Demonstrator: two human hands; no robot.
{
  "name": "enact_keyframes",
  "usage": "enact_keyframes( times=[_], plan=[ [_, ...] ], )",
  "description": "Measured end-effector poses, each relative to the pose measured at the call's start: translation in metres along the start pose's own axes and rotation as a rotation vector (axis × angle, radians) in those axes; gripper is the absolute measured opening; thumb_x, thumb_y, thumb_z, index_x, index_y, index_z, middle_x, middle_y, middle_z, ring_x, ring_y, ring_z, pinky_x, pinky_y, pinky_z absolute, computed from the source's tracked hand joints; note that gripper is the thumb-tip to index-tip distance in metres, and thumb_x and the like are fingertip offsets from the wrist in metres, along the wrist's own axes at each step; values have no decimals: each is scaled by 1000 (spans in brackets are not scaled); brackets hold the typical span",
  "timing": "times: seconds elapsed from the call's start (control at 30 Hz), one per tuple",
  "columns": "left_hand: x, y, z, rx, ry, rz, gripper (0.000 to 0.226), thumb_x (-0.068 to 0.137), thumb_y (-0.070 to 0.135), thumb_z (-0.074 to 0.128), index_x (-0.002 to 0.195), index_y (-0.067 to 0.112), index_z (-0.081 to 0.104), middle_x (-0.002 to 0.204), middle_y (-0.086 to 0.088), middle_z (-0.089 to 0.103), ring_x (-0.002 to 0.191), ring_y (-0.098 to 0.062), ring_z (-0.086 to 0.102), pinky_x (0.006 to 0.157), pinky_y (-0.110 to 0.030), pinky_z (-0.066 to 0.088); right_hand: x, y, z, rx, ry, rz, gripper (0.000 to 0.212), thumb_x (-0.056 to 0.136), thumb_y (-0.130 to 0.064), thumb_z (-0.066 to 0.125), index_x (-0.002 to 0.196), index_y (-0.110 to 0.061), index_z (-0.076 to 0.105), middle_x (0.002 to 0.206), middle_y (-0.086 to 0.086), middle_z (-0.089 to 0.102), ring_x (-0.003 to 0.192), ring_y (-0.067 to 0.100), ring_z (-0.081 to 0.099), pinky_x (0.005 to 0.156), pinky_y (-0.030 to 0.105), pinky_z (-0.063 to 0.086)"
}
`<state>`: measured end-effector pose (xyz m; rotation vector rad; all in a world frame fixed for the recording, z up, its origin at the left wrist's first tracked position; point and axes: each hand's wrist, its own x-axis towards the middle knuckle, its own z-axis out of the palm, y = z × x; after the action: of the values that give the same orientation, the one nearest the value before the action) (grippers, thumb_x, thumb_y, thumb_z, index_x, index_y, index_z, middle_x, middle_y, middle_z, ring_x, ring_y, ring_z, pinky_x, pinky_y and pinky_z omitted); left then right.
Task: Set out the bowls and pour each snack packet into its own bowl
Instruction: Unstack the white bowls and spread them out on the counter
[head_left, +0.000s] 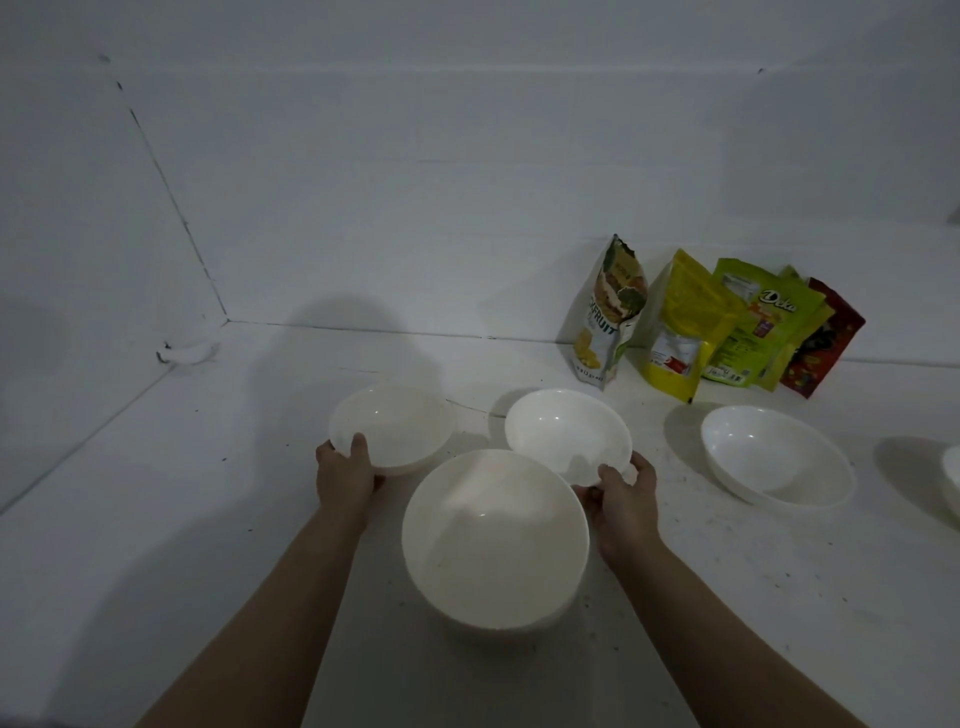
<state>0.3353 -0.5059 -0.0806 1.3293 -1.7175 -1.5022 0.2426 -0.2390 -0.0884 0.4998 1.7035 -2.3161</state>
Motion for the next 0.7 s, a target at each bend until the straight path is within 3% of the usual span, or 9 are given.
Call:
enact_keyframes(
  times=[0.13, 0.27, 0.37, 0.43, 0.53, 0.63, 0.7],
  plan=[
    [3, -4, -1, 49, -13, 4, 61, 98, 37, 51, 145, 2, 33, 137, -24, 50, 118, -43, 54, 97, -51, 48, -3, 1, 0, 16, -14, -7, 45, 97, -14, 54, 136, -28, 38, 128, 22, 55, 102, 39, 64, 77, 46, 59],
    [-11, -8, -4, -7, 25, 4, 64, 101, 36, 43, 152, 6, 19, 152, -25, 33, 129, -43, 46, 105, -48, 41, -11, 3, -9, 6, 26, -2, 34, 98, -21, 52, 131, -18, 46, 101, 6, 53, 76, 20, 55, 62, 35, 51],
    [-36, -18, -8, -165, 104, 15, 49, 102, 33, 40, 147, 17, 27, 146, -20, 37, 117, -40, 54, 91, -43, 48, -25, 6, -17, 34, 75, -22, 12, 96, -18, 52, 106, -12, 57, 92, 6, 50, 68, 18, 48, 56, 31, 45],
    [-58, -31, -11, -250, 87, 42, 35, 102, 29, 40, 136, 20, 33, 133, -15, 47, 102, -30, 58, 78, -38, 51, -38, 6, -21, 30, 49, -29, 8, 93, -18, 54, 88, -14, 59, 85, 6, 50, 64, 18, 45, 55, 30, 43],
    [-94, -44, -17, -316, -72, 80, 15, 104, 23, 39, 118, 17, 43, 115, -9, 56, 88, -19, 58, 69, -27, 48, -55, 6, -23, -49, -203, -60, 20, 92, -27, 54, 79, -13, 60, 78, 2, 59, 70, 18, 54, 64, 32, 47],
    [-123, -43, -19, -288, -204, 207, 19, 105, 24, 37, 98, 17, 52, 95, 0, 58, 83, -12, 56, 69, -20, 46, -61, 10, -25, -302, -577, -132, 33, 101, -41, 43, 114, -16, 61, 117, 3, 67, 109, 23, 63, 92, 44, 52],
    [-130, -43, -19, -290, -237, 232, 22, 97, 38, 43, 93, 22, 58, 97, 0, 62, 89, -12, 58, 78, -28, 47, -65, 6, -27, -407, -640, -141, 30, 102, -44, 42, 120, -23, 56, 123, 0, 65, 115, 22, 62, 94, 44, 52]
  ],
)
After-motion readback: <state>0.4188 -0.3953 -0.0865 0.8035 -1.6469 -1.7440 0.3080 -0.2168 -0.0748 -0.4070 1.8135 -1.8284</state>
